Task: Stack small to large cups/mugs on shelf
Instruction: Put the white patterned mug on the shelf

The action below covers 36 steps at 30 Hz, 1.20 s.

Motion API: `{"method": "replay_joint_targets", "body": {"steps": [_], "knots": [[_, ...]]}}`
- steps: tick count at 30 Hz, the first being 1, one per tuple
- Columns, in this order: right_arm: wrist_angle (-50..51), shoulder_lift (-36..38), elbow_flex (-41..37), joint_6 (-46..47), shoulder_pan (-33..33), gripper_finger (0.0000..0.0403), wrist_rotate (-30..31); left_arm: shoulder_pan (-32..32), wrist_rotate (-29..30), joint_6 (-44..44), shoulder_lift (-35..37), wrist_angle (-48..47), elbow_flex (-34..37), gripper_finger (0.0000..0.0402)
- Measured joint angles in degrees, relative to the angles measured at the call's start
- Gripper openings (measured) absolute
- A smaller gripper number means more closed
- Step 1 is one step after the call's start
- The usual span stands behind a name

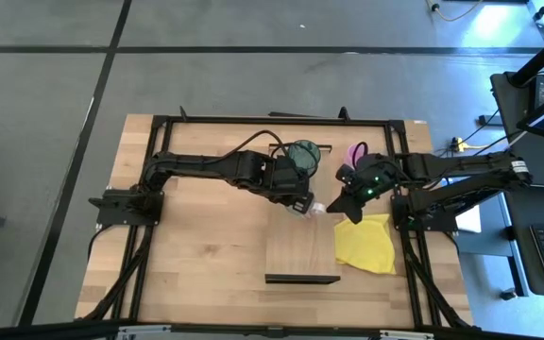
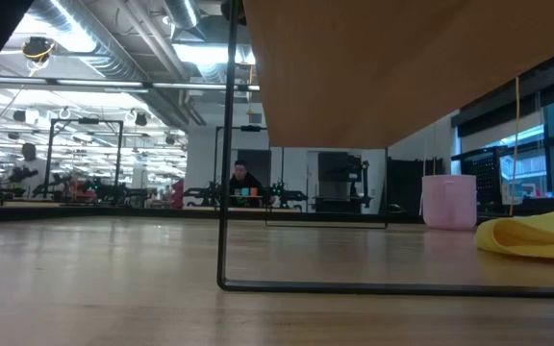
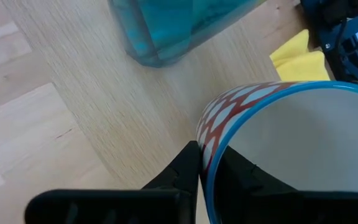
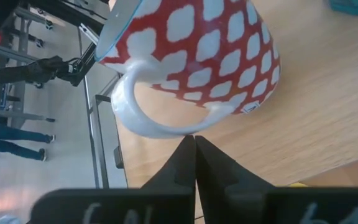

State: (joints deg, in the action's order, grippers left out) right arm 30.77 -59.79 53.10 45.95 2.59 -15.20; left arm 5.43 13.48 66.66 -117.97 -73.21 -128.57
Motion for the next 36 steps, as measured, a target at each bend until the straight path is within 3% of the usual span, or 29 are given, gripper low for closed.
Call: {"method": "replay_joint_targets", "body": {"steps": [18, 36], "knots": [[0.7, -0.6, 0.0, -1.5, 0.0, 0.0007, 0.1, 0.2, 1.0, -1.9, 0.1, 0.4, -3.5, 0.0068], [1.8, -0.6, 0.0, -1.9, -0.1, 0.001, 0.9, 0.4, -1.1, -1.8, 0.0, -1.6, -3.5, 0.0065]]}}
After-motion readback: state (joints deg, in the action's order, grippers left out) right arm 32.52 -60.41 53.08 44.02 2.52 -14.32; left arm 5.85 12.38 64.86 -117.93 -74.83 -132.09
